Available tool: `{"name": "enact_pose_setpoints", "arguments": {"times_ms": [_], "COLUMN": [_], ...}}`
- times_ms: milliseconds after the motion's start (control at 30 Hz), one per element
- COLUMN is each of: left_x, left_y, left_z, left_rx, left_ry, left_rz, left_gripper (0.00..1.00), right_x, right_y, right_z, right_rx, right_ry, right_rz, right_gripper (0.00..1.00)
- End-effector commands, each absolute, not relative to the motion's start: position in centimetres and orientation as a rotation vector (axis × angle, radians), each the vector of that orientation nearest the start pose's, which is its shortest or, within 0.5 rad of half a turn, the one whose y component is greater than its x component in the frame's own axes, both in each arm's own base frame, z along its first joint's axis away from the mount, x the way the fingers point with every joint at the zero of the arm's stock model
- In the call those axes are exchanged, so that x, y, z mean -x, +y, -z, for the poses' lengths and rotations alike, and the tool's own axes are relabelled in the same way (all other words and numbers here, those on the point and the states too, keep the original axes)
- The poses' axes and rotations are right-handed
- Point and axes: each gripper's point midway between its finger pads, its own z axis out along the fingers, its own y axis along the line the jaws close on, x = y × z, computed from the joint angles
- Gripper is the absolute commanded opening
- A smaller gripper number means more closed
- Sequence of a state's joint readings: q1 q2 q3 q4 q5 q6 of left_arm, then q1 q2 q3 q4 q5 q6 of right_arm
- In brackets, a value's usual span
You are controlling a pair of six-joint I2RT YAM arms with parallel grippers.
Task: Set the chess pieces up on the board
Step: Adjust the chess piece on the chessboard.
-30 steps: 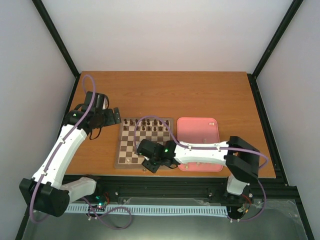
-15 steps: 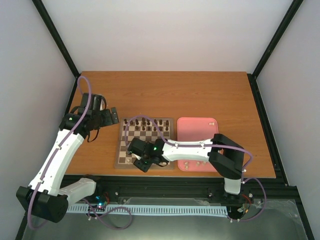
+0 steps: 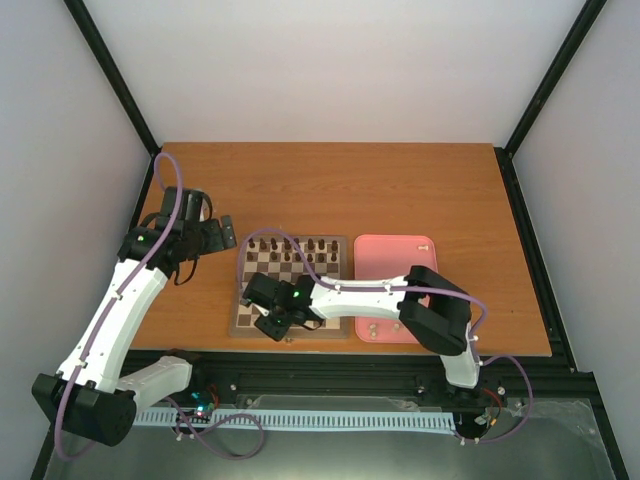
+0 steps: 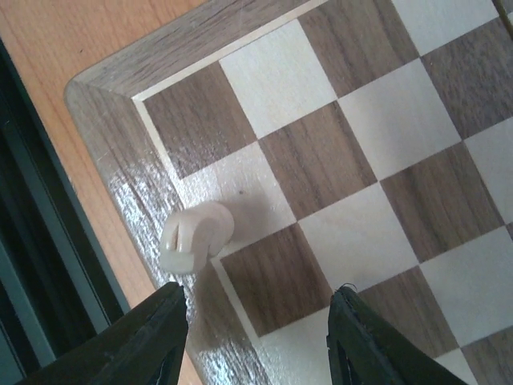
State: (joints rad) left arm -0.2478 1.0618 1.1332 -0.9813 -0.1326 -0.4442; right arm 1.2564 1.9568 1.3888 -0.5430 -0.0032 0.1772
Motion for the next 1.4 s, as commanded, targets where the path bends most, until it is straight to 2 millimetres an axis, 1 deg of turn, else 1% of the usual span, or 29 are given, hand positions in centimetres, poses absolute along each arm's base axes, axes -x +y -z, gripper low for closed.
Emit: {"name": "enact_pose_setpoints", "arguments": {"times_ms": [0,233,533,700,867,967,1033,1133,1200,1300,1367], "left_x": [-27.8,-27.8,-27.7,-27.5,-27.5,-27.7,-27.9,-28.0,-28.1,-28.1,-28.0], "left_y": [-4.3,-4.2,-4.2,-4.2,-4.3,-4.4,-4.5,-4.5,-4.6,-4.6,-4.6], "left_z": [-23.1,-22.9,-22.5,-22.3,-22.2,-22.2,-22.3,-22.2,-22.0,-21.8,-21.6], "left_rx": [0.273,0.255,0.241,0.238,0.237,0.239,0.241,0.243,0.244,0.243,0.246], "left_ry": [2.452,2.457,2.467,2.469,2.472,2.471,2.472,2.480,2.486,2.498,2.508], "left_rz": [0.097,0.082,0.075,0.070,0.076,0.082,0.087,0.089,0.088,0.083,0.080], "left_gripper": [1.00,1.00,1.00,1.00,1.00,1.00,1.00,1.00,1.00,1.00,1.00], "right_x": [-15.2,-15.9,-16.0,-15.8,-15.6,-15.6,-15.4,-15.4,-15.8,-17.3,-19.2], "right_y": [45.3,45.8,46.2,45.7,44.9,43.8,42.6,40.2,38.4,35.4,33.1], "right_z": [-5.5,-5.6,-5.2,-5.1,-6.3,-7.3,-8.0,-9.4,-11.0,-12.6,-13.5], "right_rx": [1.397,1.366,1.361,1.359,1.366,1.364,1.360,1.323,1.267,1.139,1.033], "right_ry": [2.371,2.375,2.387,2.394,2.387,2.386,2.393,2.406,2.415,2.465,2.495], "right_rz": [-0.394,-0.382,-0.383,-0.374,-0.370,-0.347,-0.319,-0.267,-0.245,-0.185,-0.124], "right_gripper": [0.49,0.49,0.49,0.49,0.50,0.51,0.51,0.51,0.51,0.51,0.50]}}
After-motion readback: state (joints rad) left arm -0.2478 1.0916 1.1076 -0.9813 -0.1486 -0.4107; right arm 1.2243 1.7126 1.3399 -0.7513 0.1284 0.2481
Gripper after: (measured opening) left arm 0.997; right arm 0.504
